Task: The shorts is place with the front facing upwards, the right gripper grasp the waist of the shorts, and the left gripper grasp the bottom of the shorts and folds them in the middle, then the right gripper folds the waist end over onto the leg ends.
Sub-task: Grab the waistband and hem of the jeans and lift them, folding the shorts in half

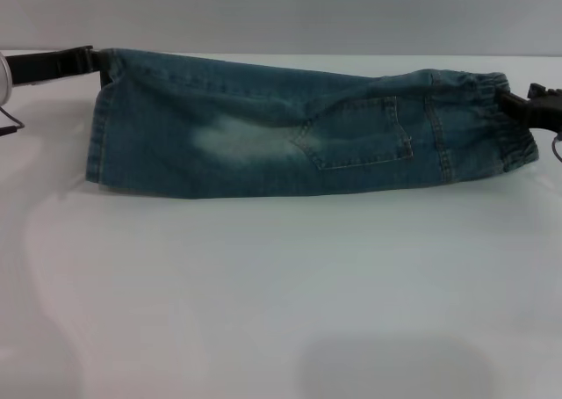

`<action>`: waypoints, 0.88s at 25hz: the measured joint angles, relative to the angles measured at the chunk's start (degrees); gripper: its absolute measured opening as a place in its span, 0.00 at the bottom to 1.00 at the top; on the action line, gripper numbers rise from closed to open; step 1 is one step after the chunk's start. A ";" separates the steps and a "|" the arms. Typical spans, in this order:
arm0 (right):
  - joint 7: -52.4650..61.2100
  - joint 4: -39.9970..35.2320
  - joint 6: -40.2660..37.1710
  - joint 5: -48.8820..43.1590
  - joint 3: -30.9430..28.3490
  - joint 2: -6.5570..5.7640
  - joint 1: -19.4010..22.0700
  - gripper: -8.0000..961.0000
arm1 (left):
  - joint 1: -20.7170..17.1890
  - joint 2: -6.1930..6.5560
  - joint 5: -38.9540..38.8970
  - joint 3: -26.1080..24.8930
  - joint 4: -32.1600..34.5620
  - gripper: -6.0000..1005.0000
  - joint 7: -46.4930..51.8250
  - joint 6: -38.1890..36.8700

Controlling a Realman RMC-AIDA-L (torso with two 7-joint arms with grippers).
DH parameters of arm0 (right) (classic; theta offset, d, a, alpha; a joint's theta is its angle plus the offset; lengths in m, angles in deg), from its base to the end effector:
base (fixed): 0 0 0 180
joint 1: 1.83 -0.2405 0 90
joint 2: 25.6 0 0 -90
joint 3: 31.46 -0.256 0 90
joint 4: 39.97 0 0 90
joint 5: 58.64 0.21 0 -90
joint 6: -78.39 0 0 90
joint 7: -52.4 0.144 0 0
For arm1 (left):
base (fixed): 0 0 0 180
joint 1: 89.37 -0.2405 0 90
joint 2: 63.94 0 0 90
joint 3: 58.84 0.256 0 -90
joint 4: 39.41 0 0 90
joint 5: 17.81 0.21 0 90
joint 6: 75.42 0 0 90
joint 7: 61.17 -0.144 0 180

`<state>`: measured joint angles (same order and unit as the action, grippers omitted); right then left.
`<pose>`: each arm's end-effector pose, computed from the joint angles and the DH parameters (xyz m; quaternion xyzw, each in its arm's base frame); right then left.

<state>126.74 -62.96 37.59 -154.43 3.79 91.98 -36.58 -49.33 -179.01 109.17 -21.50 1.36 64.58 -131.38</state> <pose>0.3368 0.4080 0.0203 -0.7668 0.4006 0.1921 0.4632 -0.2772 0.4392 0.0641 -0.7679 -0.5053 -0.1921 0.3438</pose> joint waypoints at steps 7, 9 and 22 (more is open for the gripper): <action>0.02 -0.01 0.09 -0.01 0.00 0.01 0.15 0.61 | -0.24 -0.52 -0.53 -0.23 0.23 0.01 -0.80 2.27; 0.02 -0.19 0.06 -0.01 -0.01 0.01 0.37 0.61 | -0.57 -0.99 -0.56 -0.15 0.66 0.05 -1.05 3.57; 6.81 -0.67 -7.16 -1.30 -0.05 -2.07 2.42 0.61 | -1.89 -2.39 -8.83 -0.29 1.15 0.49 -9.66 3.75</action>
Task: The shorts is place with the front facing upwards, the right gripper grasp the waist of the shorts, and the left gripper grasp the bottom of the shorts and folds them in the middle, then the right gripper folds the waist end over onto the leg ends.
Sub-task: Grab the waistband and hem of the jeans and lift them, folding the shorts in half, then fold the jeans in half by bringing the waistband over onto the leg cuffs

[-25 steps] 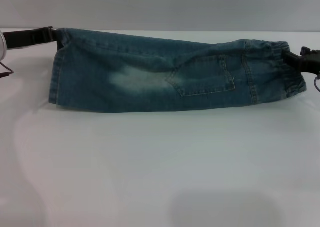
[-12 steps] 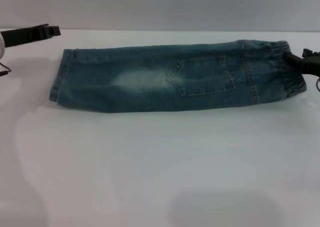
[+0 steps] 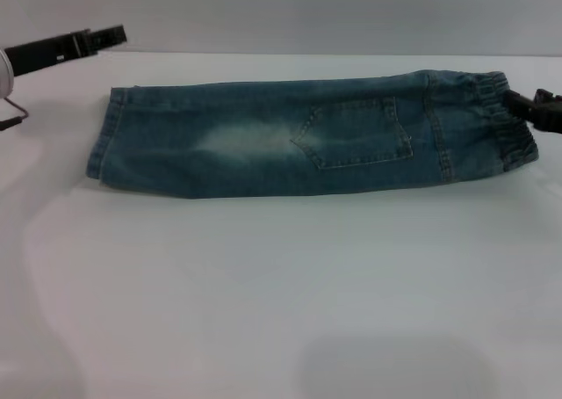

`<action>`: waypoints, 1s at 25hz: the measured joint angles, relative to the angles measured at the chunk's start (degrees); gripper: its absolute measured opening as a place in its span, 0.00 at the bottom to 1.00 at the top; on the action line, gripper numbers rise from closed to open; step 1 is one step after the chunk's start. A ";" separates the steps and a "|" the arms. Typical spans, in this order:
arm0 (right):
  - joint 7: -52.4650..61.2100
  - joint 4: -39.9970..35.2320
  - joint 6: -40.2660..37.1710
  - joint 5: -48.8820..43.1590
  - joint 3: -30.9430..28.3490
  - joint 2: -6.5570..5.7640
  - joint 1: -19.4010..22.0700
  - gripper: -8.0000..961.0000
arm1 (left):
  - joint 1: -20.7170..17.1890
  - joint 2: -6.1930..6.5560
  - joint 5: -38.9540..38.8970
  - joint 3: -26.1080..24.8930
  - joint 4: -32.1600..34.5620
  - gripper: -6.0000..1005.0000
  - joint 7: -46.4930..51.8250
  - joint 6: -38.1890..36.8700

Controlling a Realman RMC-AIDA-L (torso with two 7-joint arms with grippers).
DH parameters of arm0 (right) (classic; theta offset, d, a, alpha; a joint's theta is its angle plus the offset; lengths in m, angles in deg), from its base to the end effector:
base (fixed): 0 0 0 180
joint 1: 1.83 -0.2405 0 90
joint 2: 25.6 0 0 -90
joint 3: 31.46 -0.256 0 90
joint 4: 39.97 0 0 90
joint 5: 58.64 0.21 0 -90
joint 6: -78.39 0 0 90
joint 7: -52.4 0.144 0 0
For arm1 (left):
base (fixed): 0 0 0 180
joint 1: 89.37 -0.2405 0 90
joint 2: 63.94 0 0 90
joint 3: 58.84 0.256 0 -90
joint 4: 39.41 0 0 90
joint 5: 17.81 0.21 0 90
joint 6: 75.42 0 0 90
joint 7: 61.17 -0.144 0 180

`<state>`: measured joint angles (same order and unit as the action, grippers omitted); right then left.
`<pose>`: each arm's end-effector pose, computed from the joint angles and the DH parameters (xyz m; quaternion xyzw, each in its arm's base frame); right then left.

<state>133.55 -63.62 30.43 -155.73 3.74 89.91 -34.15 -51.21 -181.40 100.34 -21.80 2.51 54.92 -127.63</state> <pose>0.3435 0.3956 0.0336 -0.7623 0.4273 0.2290 0.4289 -0.2739 0.4391 0.0628 -0.7659 -0.4641 -0.2376 0.3761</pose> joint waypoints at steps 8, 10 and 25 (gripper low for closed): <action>26.98 -10.74 -19.66 -20.44 -0.08 -6.10 1.40 0.61 | -1.95 -0.14 -11.33 0.25 -0.90 0.63 -9.07 -3.92; 31.80 -14.20 -22.29 -25.59 -0.27 -6.56 1.03 0.61 | -2.09 -0.14 -11.43 0.26 -0.92 0.67 -9.14 -4.21; 36.68 -18.15 -15.05 -36.09 3.41 -3.30 -2.27 0.60 | -3.69 -0.31 -17.20 0.31 -2.40 0.67 -12.74 -7.94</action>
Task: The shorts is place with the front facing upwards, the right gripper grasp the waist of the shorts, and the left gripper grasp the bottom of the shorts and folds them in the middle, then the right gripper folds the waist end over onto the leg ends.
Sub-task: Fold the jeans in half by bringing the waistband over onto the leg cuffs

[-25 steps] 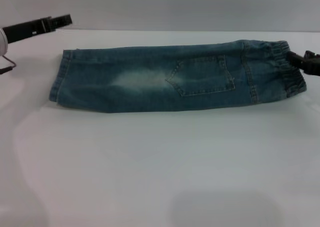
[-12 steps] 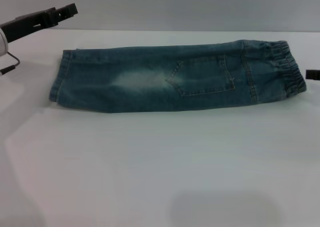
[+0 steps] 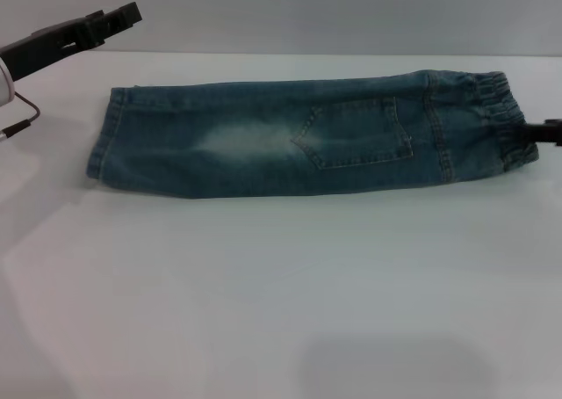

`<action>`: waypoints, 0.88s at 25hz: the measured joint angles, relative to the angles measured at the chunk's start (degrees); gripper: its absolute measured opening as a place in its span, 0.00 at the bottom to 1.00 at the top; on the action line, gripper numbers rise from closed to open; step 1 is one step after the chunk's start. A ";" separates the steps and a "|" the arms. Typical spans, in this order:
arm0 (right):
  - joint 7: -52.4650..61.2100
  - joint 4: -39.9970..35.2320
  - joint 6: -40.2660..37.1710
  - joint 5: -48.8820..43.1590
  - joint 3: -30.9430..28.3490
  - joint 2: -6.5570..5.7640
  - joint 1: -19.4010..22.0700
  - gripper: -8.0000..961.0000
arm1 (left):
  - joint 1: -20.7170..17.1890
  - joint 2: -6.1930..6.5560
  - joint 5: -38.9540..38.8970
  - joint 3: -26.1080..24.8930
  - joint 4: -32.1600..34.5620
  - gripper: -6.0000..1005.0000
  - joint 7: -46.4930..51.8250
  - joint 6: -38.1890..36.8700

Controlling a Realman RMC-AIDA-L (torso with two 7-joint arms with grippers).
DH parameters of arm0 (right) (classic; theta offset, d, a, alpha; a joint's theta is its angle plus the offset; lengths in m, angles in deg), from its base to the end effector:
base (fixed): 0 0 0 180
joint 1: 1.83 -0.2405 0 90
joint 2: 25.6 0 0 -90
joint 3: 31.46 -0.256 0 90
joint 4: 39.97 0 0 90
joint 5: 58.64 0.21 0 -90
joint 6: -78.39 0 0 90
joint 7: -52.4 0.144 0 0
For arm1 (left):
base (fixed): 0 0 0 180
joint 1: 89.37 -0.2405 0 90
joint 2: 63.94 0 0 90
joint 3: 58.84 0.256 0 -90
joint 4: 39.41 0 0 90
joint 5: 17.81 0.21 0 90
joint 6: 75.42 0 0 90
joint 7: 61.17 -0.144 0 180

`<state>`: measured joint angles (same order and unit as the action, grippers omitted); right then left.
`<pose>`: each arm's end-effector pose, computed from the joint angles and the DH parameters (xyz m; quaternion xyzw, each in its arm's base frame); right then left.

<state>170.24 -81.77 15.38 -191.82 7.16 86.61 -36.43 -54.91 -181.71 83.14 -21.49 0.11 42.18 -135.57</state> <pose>0.3233 0.4014 0.0754 -0.8155 0.4674 0.0852 0.3305 -0.2665 0.4195 0.0603 -0.7736 -0.4210 -0.3332 0.3366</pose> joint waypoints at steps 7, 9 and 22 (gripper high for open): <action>0.00 0.54 4.72 -0.13 4.58 2.19 -0.03 0.59 | -0.14 -0.09 -1.58 0.04 -0.05 0.67 -1.46 -1.69; 0.00 0.67 5.26 -0.18 5.07 2.36 -0.03 0.58 | -0.15 -0.13 -1.85 0.06 -0.08 0.67 -1.48 -1.75; 0.01 1.21 5.10 0.15 5.33 2.53 -0.05 0.54 | -0.03 -0.06 -2.70 0.09 -1.29 0.66 -2.63 -1.90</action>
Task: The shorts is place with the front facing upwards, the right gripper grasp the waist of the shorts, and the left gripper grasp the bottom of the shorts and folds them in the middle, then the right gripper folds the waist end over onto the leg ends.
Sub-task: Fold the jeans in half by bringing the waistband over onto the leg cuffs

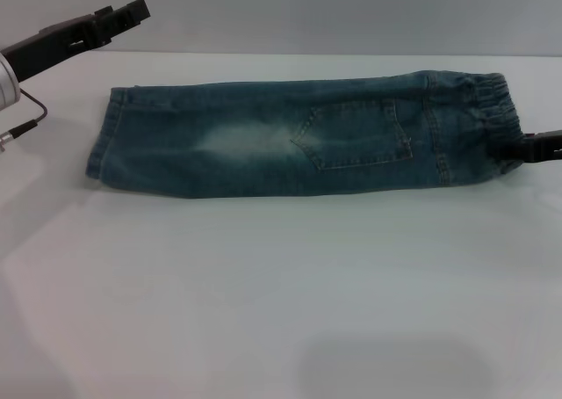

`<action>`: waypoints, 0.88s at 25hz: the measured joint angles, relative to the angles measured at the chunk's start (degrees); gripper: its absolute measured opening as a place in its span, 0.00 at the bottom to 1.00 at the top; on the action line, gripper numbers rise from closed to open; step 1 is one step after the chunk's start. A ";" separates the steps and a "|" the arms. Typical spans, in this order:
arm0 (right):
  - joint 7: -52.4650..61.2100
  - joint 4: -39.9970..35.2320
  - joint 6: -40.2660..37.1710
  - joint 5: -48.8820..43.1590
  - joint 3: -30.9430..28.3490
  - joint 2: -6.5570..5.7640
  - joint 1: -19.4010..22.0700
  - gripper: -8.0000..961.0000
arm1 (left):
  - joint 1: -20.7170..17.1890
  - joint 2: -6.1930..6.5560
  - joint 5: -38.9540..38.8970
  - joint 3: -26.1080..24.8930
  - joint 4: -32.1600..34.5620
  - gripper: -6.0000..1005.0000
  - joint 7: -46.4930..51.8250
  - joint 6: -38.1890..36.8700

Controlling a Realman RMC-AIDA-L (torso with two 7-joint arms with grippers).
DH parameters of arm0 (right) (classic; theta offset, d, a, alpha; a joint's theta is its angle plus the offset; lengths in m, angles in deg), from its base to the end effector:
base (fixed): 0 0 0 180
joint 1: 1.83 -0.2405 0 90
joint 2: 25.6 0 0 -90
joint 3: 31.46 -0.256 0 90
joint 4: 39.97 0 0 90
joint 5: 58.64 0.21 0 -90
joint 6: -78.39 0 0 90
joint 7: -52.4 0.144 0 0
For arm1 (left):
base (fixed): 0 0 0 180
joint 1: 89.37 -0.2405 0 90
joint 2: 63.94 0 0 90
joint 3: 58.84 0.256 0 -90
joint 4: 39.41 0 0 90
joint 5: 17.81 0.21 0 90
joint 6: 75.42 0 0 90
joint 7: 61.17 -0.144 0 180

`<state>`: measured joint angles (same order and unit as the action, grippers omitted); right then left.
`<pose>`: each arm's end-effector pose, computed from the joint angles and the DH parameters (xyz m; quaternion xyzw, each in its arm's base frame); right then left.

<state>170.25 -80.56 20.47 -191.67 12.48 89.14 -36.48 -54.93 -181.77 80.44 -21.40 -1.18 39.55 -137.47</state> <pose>0.3184 0.4020 0.0440 -0.8246 0.4571 0.0635 0.3273 -0.2619 0.4168 0.0568 -0.7780 -0.4089 -0.3497 0.3246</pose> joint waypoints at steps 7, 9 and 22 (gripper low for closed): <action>0.00 -0.12 -0.99 0.24 0.00 0.38 -0.04 0.53 | 0.25 0.05 0.00 0.00 -0.09 0.66 -0.28 0.25; 0.00 -0.15 -1.34 0.34 0.00 0.42 -0.04 0.52 | 0.31 0.06 0.00 0.00 -0.09 0.66 -0.28 0.31; -1.22 -0.76 -1.73 0.59 -0.53 1.05 0.05 0.49 | -0.07 0.06 0.03 0.00 -0.13 0.66 -1.03 0.21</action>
<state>169.03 -81.32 18.74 -191.08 11.96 90.19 -36.43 -55.00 -181.70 80.47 -21.40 -1.31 38.52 -137.26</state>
